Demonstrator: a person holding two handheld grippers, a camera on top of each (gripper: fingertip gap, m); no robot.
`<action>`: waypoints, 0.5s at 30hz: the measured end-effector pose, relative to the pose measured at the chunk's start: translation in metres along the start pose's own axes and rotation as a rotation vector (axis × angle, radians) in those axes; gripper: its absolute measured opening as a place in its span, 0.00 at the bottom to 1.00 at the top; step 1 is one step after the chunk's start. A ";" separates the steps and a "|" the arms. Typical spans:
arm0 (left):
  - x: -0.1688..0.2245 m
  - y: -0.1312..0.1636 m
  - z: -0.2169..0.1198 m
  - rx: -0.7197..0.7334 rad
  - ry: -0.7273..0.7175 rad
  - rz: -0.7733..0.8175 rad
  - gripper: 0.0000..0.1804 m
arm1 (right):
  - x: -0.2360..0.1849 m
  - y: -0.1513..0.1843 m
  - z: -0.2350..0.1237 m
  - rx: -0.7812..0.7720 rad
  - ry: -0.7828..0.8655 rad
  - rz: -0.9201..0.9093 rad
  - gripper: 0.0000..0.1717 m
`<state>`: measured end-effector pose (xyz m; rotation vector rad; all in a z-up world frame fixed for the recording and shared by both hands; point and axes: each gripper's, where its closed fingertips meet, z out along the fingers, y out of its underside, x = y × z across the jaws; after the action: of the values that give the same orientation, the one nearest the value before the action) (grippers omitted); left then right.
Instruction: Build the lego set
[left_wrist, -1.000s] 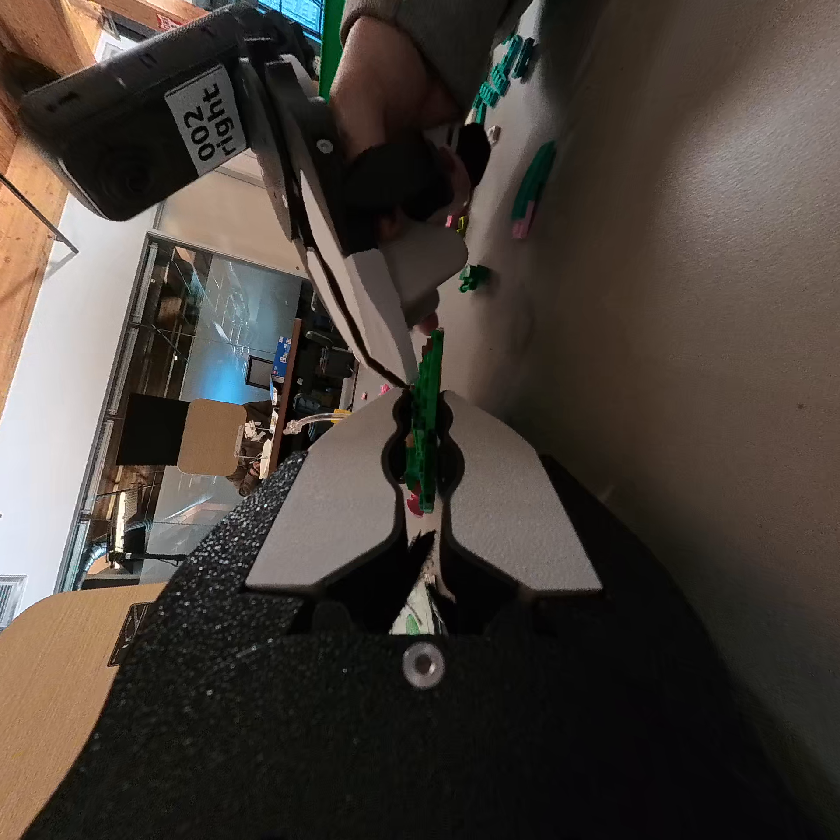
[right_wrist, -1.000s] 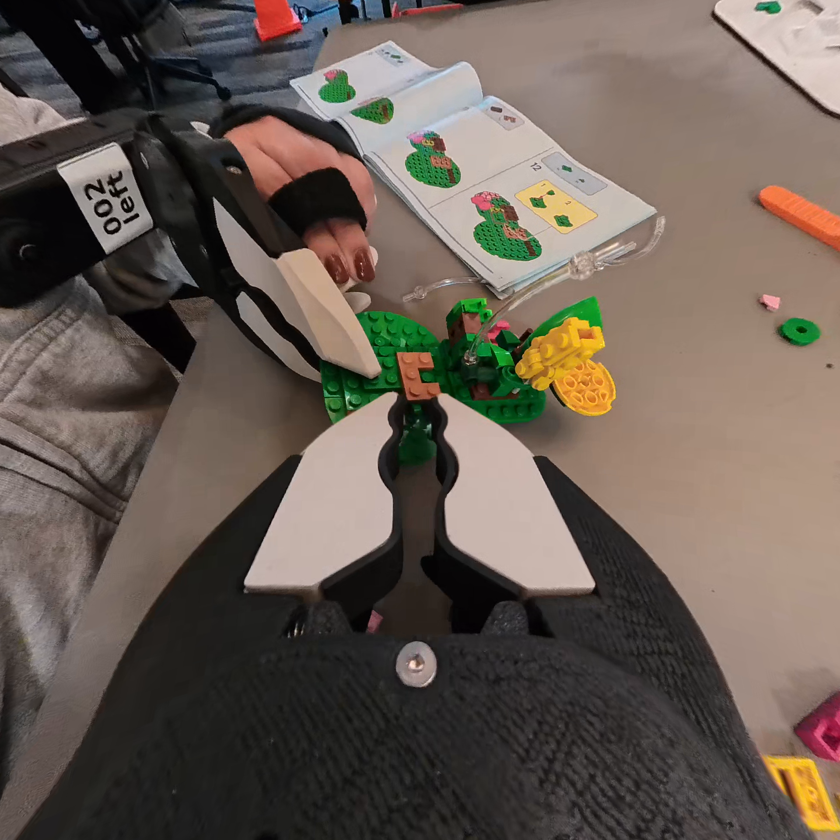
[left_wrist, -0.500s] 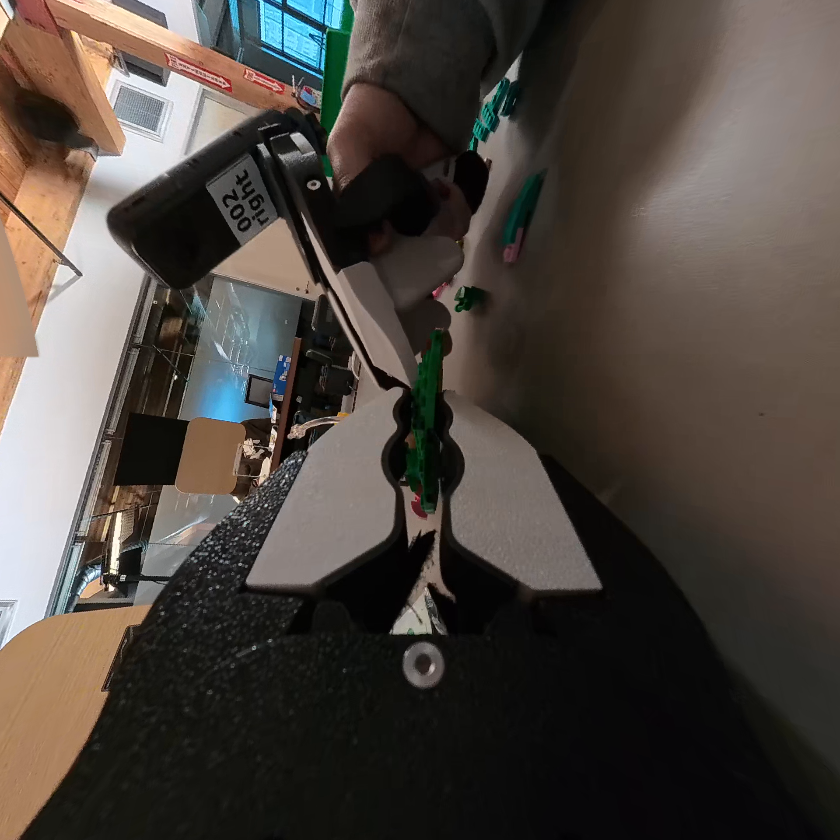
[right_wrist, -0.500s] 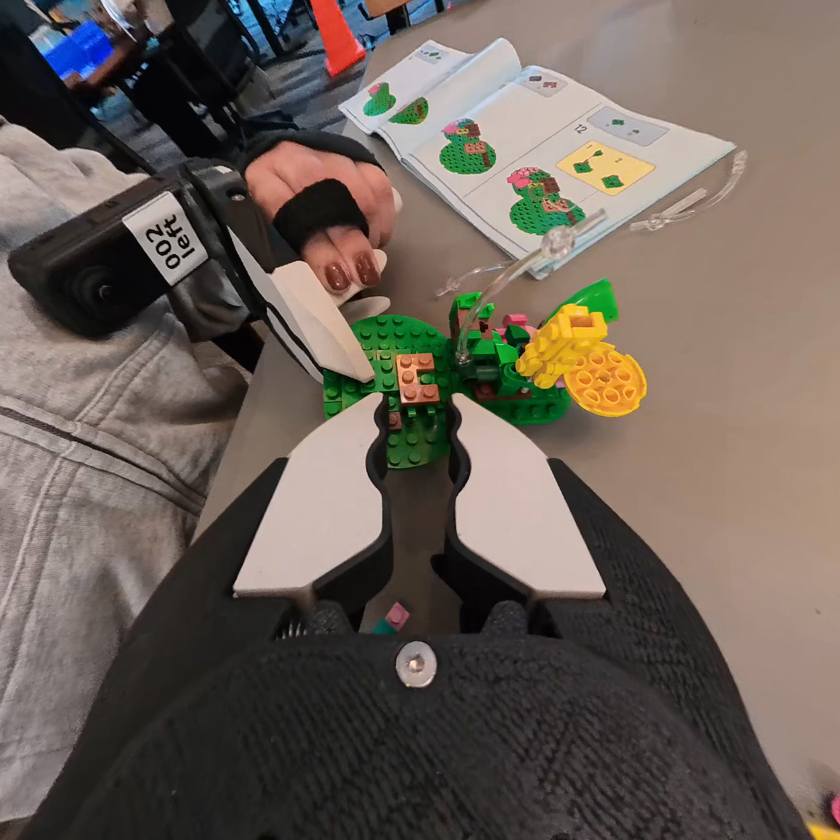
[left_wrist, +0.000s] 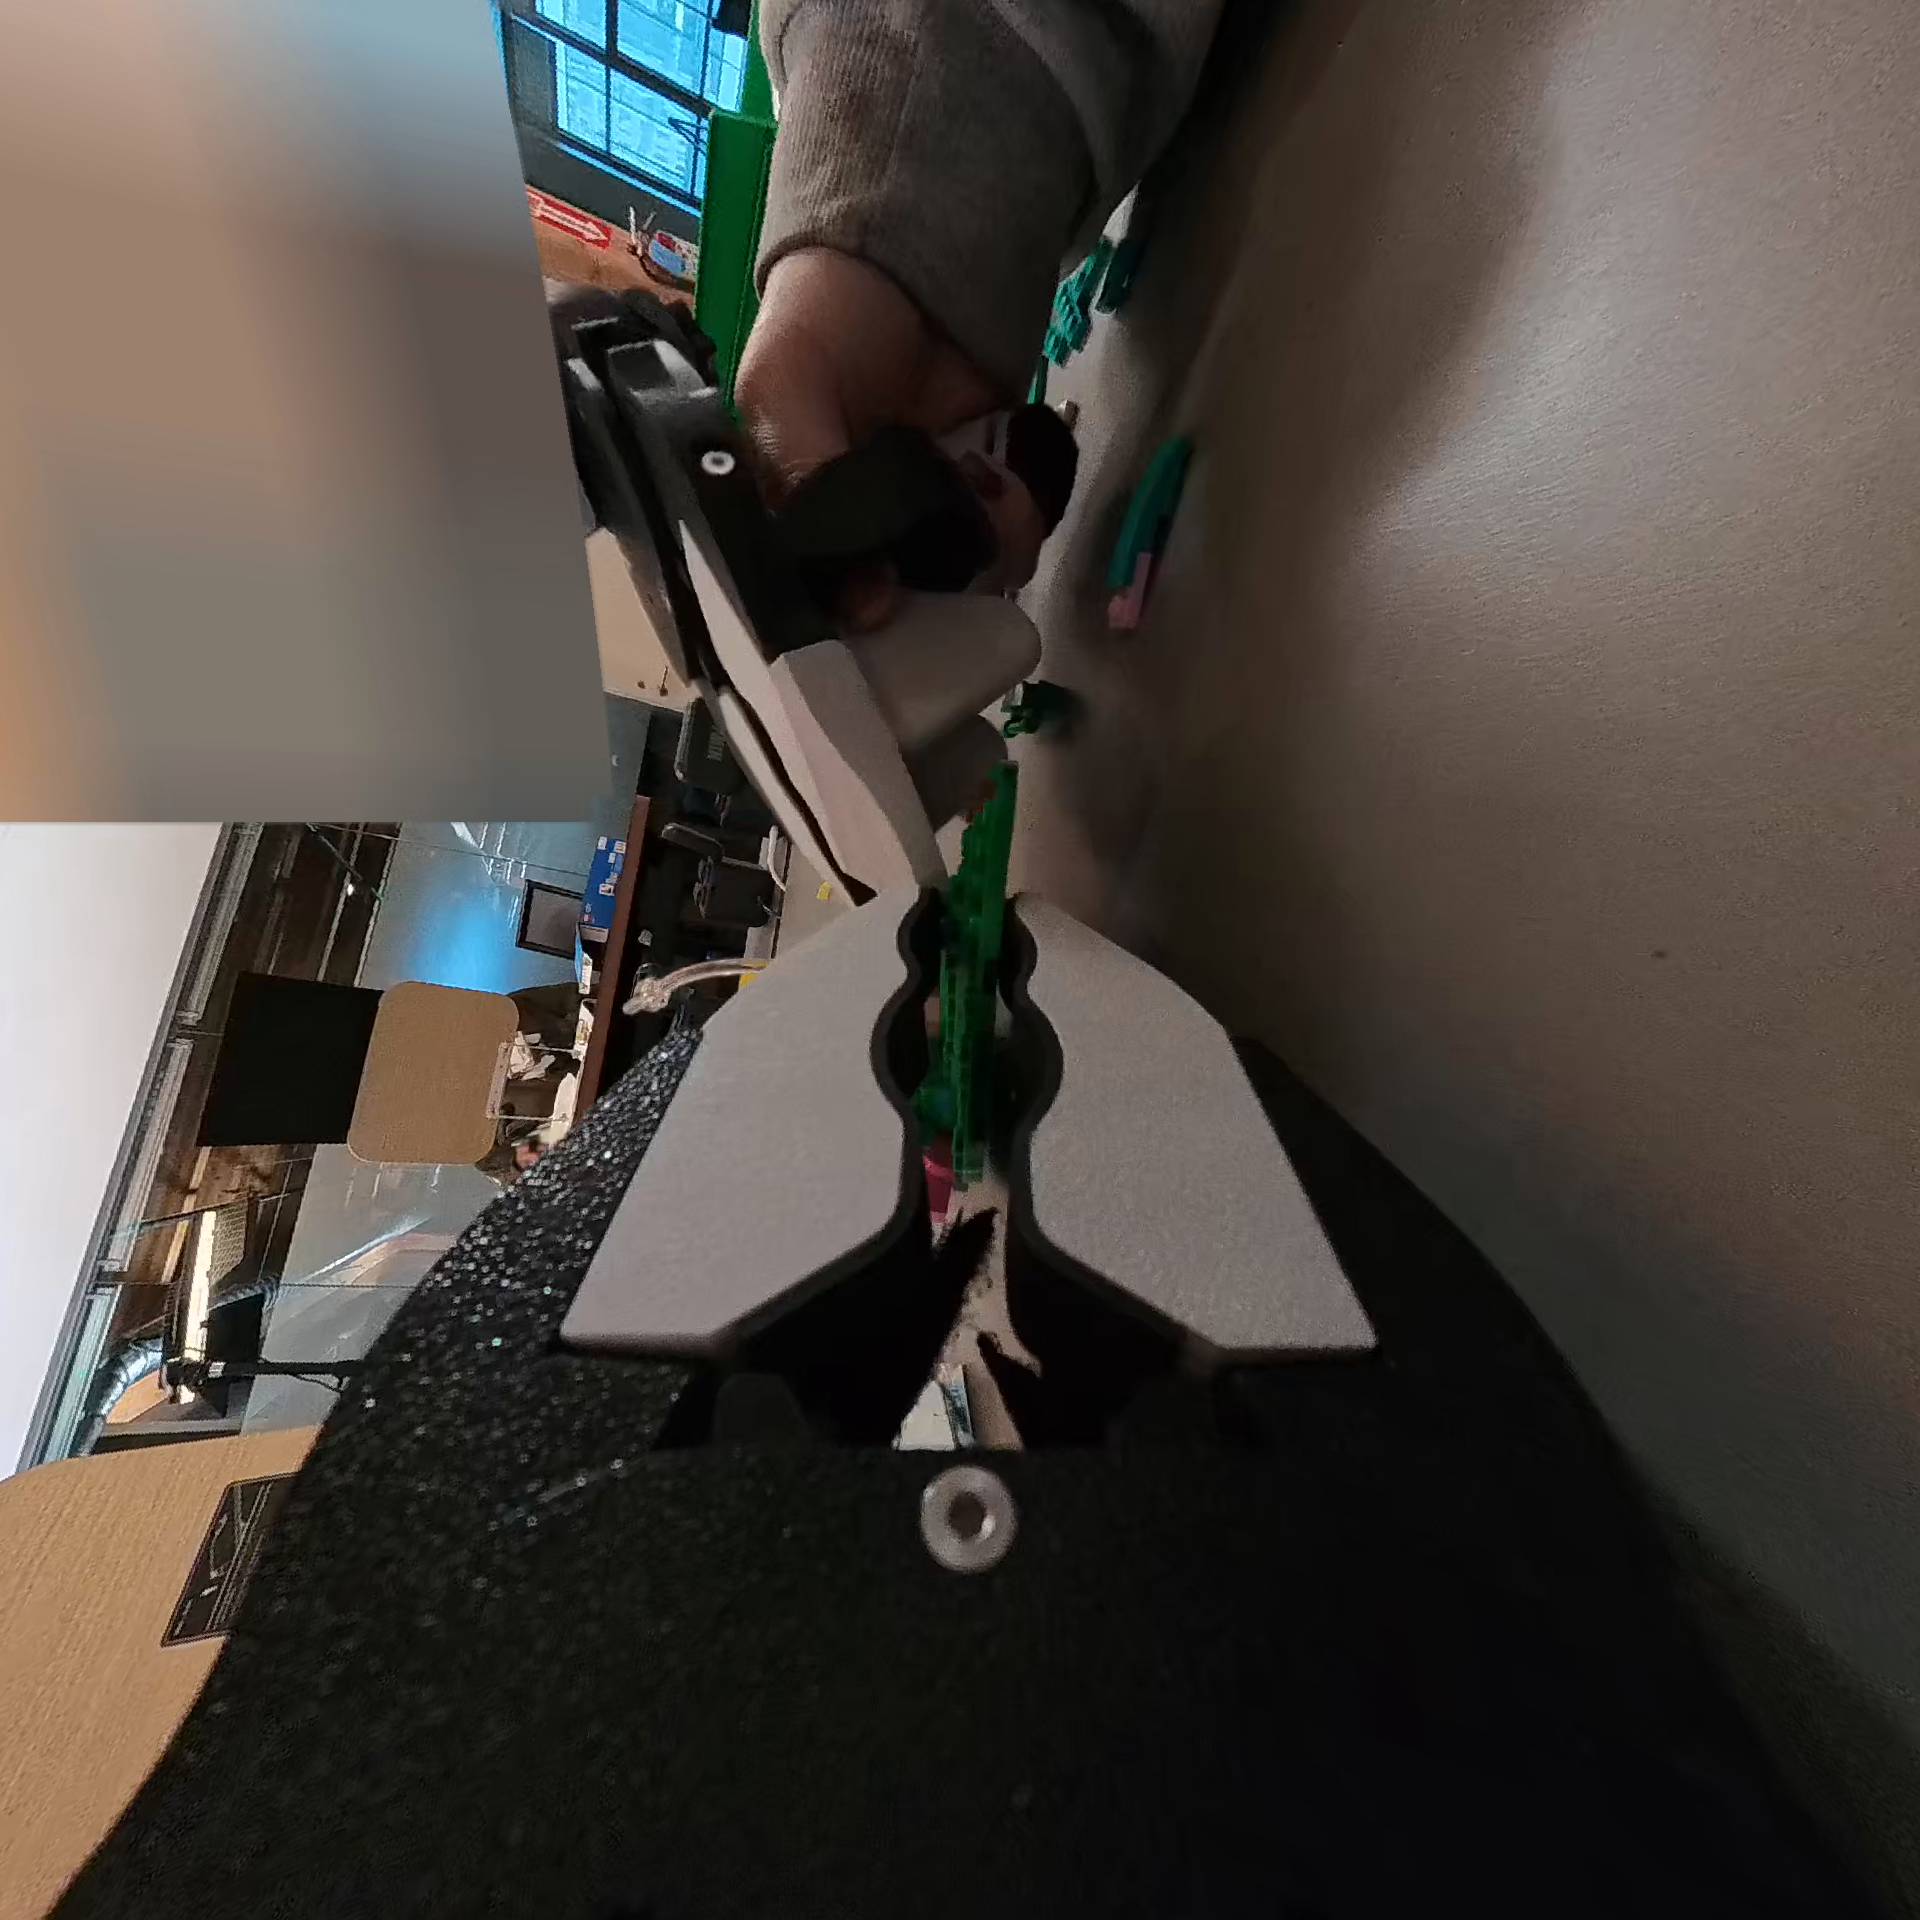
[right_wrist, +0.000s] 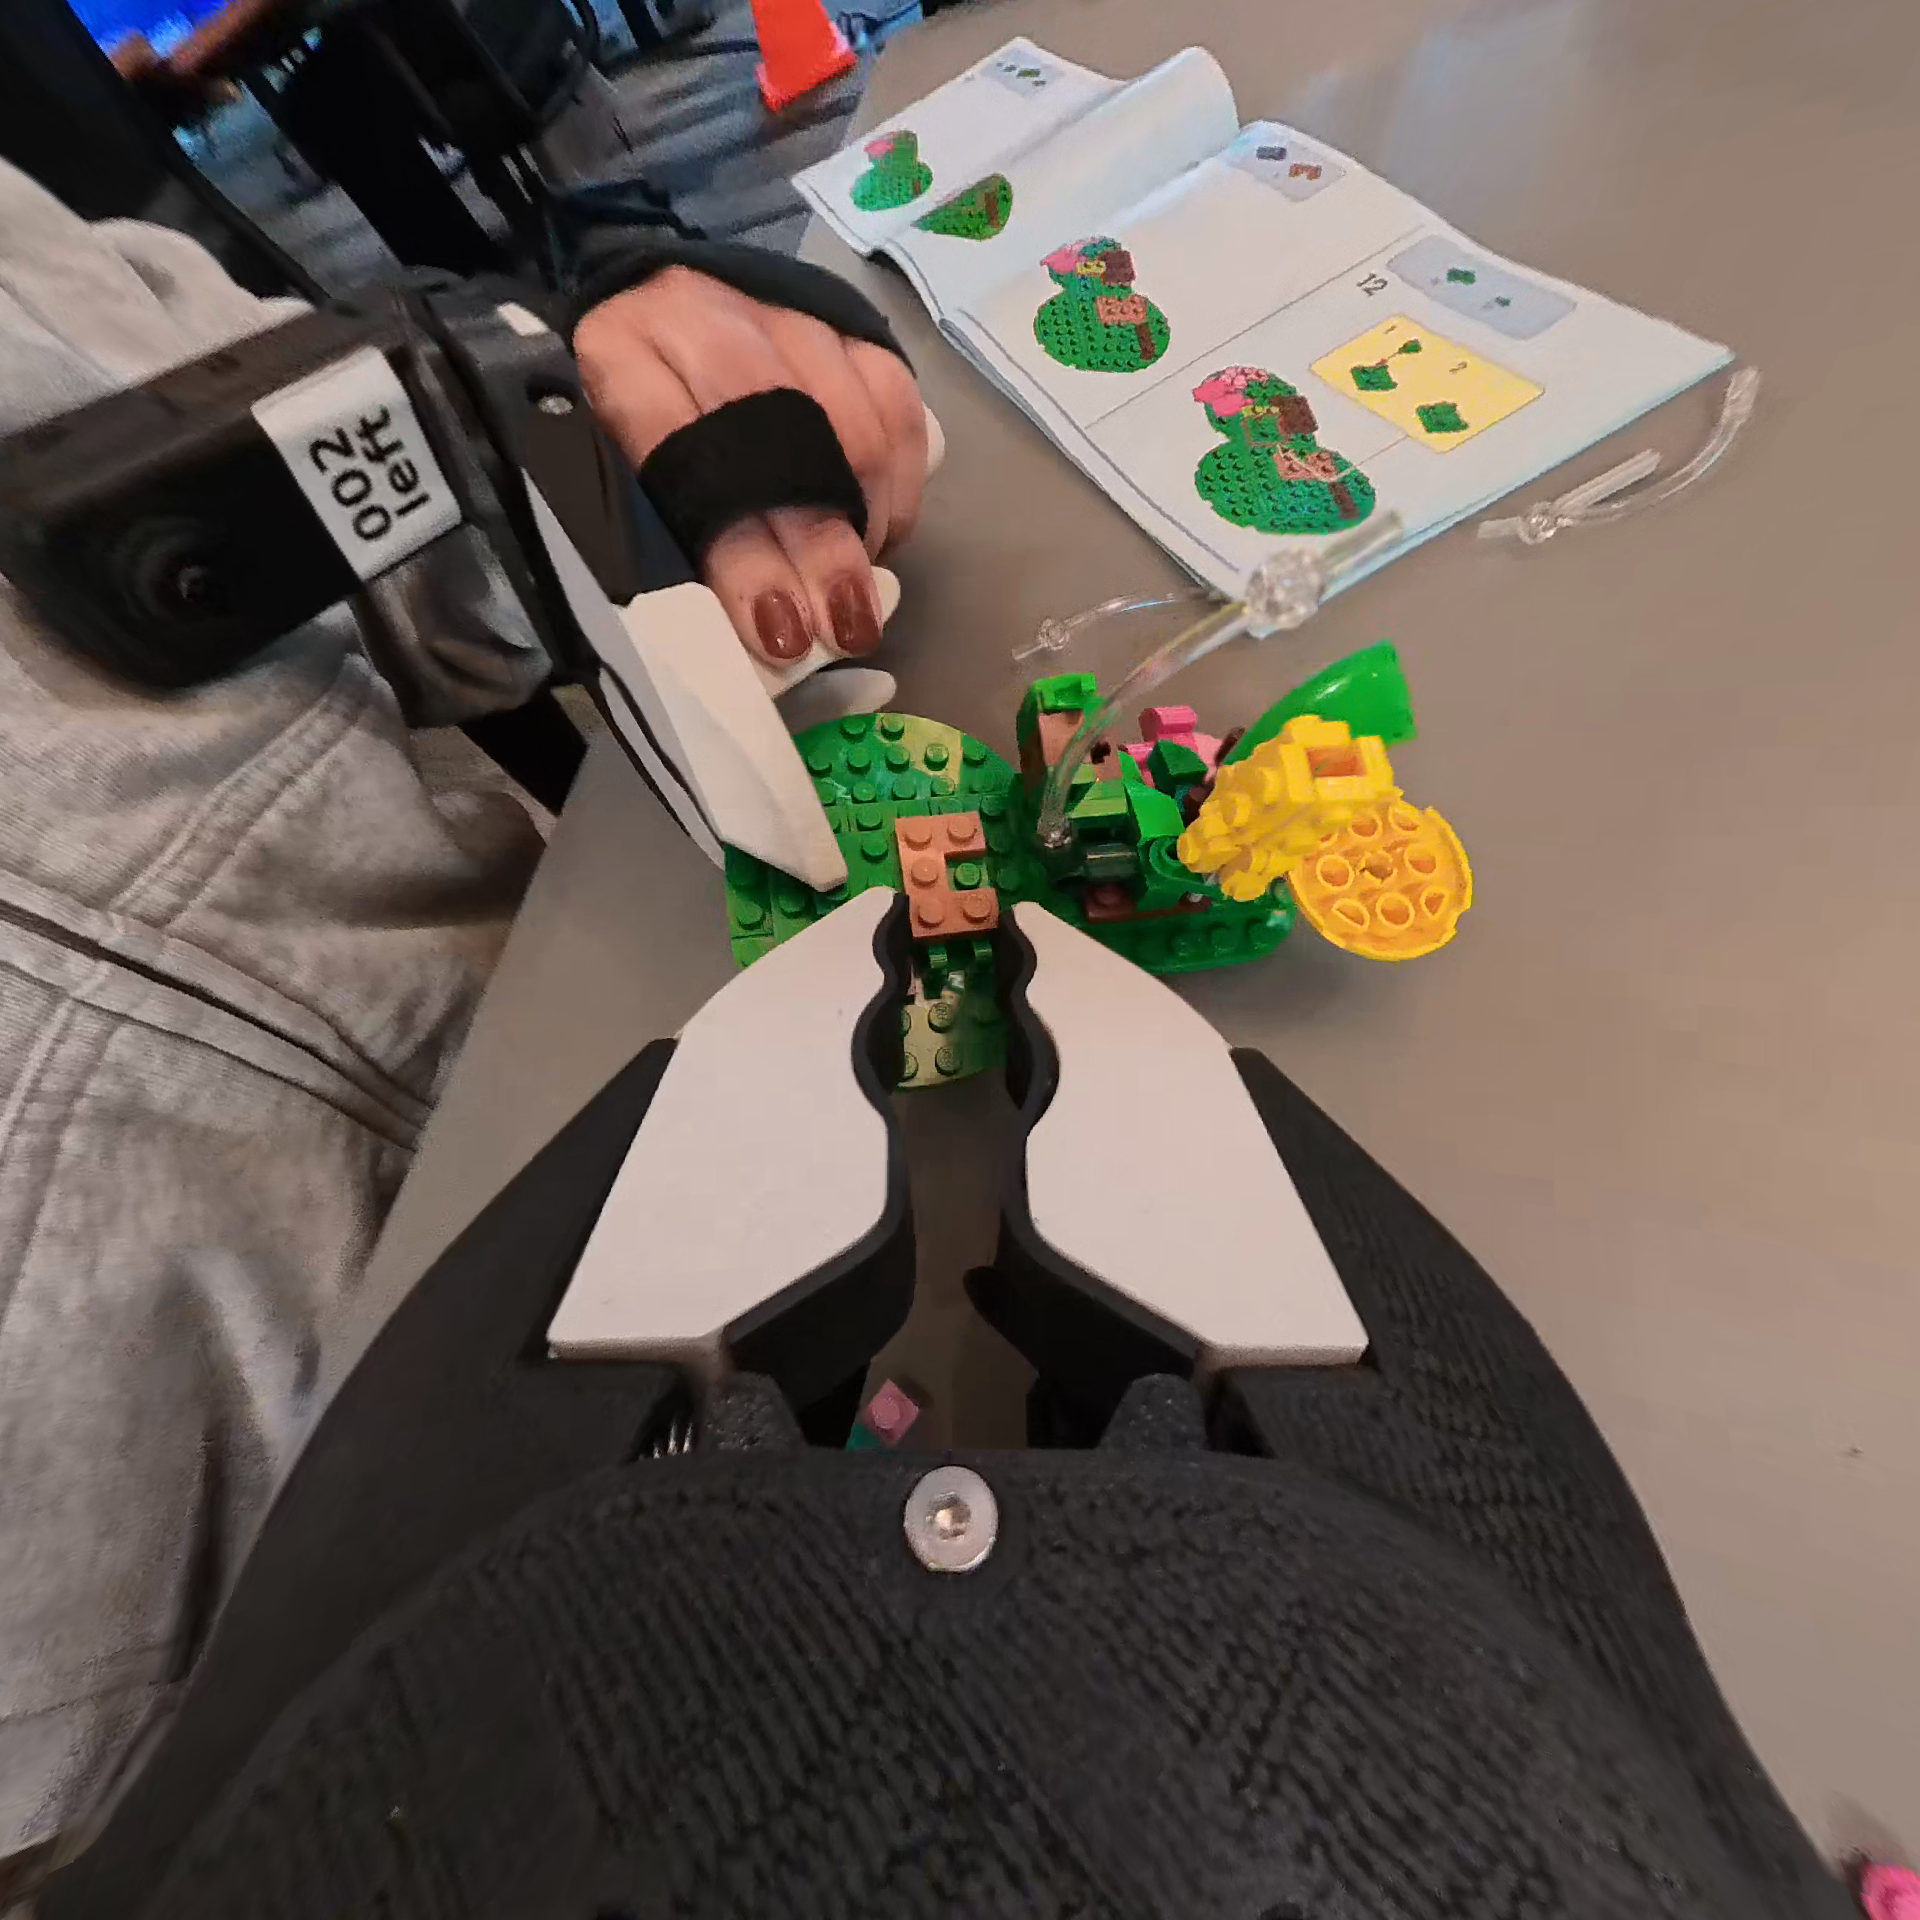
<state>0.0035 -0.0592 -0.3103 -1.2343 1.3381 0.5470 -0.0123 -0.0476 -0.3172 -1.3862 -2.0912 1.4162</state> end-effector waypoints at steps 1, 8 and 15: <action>0.001 0.000 0.000 -0.003 0.003 0.002 0.06 | 0.000 0.000 0.000 -0.006 0.020 -0.029 0.08; 0.004 0.001 0.001 -0.009 0.024 0.004 0.06 | 0.001 0.001 0.000 -0.071 0.136 -0.217 0.07; -0.004 0.002 0.000 -0.011 -0.013 -0.024 0.06 | -0.001 -0.006 -0.002 -0.065 0.175 -0.275 0.02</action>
<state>0.0009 -0.0577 -0.3077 -1.2525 1.3097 0.5449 -0.0140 -0.0478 -0.3106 -1.1444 -2.1317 1.0883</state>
